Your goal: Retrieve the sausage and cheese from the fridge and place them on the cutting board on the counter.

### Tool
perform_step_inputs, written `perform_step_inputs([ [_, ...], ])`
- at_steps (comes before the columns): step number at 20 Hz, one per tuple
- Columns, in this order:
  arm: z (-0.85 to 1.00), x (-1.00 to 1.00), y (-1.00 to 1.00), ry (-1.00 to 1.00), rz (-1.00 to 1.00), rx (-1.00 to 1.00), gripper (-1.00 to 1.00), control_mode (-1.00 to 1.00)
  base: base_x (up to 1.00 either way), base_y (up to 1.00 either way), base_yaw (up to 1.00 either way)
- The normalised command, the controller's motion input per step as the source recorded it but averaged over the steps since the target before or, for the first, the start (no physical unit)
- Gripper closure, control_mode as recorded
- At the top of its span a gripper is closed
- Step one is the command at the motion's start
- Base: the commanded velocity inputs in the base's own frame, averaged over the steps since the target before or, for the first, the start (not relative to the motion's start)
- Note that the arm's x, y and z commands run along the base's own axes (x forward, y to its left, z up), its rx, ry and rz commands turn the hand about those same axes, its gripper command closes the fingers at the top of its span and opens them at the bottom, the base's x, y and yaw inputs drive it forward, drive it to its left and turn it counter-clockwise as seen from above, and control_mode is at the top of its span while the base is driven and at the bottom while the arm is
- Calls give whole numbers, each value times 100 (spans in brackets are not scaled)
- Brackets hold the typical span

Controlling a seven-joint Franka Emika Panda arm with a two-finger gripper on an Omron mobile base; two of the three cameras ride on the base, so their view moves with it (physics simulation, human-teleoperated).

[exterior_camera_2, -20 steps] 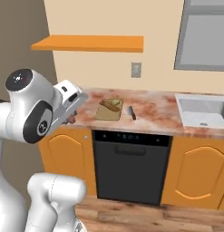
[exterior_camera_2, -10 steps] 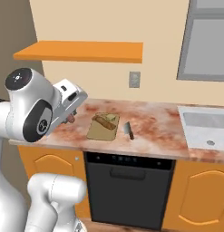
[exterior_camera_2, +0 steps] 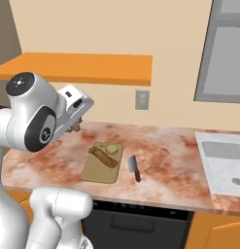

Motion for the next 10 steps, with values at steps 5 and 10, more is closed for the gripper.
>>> perform_step_inputs([
  [5,-24,8,0,5,1,-2,100,-100,12,0,0],
  [10,-62,1,5,16,15,-8,100,-100,0,0,0],
])
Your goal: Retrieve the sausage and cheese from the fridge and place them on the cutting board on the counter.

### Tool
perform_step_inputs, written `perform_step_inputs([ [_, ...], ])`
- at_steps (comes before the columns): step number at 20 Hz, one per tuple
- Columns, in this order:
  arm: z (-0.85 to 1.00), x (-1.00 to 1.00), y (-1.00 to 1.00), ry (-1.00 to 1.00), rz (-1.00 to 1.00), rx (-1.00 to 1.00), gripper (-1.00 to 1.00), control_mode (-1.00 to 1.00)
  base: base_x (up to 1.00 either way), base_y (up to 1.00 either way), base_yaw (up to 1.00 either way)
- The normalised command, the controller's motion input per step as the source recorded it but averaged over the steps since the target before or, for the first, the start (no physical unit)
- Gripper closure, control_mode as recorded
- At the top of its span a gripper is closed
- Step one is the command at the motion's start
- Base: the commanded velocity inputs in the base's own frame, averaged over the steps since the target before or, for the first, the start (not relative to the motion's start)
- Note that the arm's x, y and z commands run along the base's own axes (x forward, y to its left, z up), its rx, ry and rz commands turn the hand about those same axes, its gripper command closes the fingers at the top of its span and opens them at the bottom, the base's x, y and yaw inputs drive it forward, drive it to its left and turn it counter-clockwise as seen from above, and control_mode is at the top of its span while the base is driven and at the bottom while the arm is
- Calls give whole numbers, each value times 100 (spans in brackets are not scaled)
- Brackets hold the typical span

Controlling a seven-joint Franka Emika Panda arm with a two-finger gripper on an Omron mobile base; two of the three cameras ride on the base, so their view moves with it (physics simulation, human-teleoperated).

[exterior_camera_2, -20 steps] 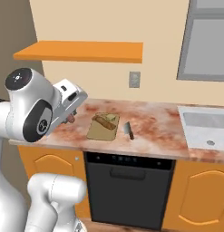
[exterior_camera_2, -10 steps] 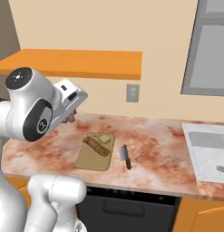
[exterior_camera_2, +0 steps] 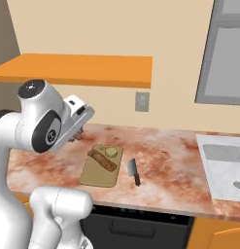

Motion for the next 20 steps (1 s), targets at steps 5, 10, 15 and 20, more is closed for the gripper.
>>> perform_step_inputs([
  [5,-75,23,0,32,26,-8,100,-100,0,0,0],
  [10,-49,68,0,48,14,2,100,-100,0,0,0],
  [15,-47,73,0,36,1,8,100,-100,0,0,0],
  [20,-70,53,0,7,0,9,100,-100,0,0,0],
])
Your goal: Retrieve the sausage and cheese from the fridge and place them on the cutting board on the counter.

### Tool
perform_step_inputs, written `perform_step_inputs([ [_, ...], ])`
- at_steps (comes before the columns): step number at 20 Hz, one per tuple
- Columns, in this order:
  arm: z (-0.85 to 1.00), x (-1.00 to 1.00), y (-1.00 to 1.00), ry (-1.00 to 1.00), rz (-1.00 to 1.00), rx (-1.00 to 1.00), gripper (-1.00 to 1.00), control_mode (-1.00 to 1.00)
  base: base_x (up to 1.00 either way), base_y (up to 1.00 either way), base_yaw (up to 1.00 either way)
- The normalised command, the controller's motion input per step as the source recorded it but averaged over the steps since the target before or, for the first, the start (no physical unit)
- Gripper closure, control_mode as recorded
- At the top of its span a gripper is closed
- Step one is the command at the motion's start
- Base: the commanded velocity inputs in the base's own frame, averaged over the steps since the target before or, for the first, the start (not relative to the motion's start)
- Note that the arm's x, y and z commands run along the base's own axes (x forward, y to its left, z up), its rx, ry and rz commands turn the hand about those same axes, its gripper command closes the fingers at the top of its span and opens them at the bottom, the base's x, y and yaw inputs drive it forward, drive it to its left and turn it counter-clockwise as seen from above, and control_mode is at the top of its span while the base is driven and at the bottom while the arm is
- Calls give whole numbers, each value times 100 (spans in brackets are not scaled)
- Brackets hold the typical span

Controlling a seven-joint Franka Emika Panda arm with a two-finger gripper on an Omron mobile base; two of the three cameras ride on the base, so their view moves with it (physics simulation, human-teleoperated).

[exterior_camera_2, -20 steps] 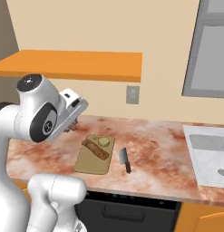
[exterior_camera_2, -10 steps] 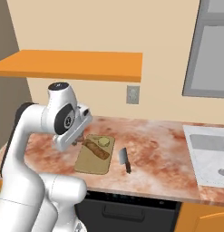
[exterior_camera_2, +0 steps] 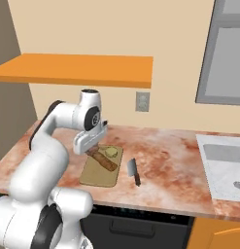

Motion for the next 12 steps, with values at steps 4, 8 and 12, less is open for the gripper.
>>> perform_step_inputs([
  [4,-71,46,0,0,0,8,100,-100,0,0,0],
  [8,-70,33,0,0,0,1,100,-100,0,0,0],
  [12,-64,12,-1,0,0,0,100,-100,0,0,0],
])
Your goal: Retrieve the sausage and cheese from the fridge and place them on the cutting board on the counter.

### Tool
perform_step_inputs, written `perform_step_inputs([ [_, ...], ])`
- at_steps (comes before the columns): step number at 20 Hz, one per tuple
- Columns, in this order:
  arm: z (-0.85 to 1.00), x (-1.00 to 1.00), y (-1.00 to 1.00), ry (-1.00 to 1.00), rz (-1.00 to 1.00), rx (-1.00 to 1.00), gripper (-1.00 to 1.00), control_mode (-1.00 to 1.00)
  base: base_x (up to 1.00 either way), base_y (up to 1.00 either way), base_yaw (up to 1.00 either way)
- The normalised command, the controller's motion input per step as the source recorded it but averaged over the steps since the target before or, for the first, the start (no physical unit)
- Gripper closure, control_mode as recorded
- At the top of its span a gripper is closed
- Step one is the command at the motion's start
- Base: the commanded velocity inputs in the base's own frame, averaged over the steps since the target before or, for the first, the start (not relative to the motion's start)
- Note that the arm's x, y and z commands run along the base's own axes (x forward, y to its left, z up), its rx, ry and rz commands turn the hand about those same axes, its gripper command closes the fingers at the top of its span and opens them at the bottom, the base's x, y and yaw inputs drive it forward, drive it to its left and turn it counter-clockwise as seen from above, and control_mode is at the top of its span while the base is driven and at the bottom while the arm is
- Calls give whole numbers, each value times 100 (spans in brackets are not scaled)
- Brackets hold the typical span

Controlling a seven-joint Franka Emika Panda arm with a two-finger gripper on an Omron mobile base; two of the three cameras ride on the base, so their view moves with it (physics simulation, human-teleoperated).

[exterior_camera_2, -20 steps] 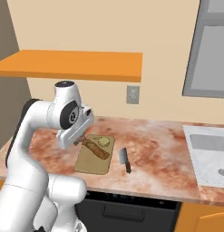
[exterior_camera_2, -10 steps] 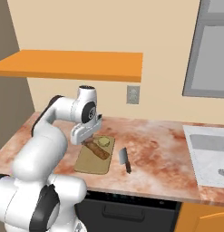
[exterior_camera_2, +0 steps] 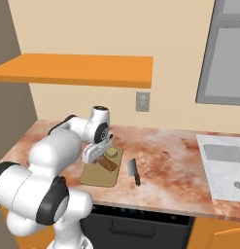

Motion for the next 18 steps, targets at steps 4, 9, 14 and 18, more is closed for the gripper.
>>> perform_step_inputs([
  [4,-54,0,-10,0,0,1,100,-100,0,0,0],
  [9,-50,0,-9,0,0,2,100,-100,0,0,0],
  [14,-34,1,-12,0,0,3,-100,-100,0,0,0],
  [18,14,-24,-23,-6,0,9,-100,-100,0,0,0],
])
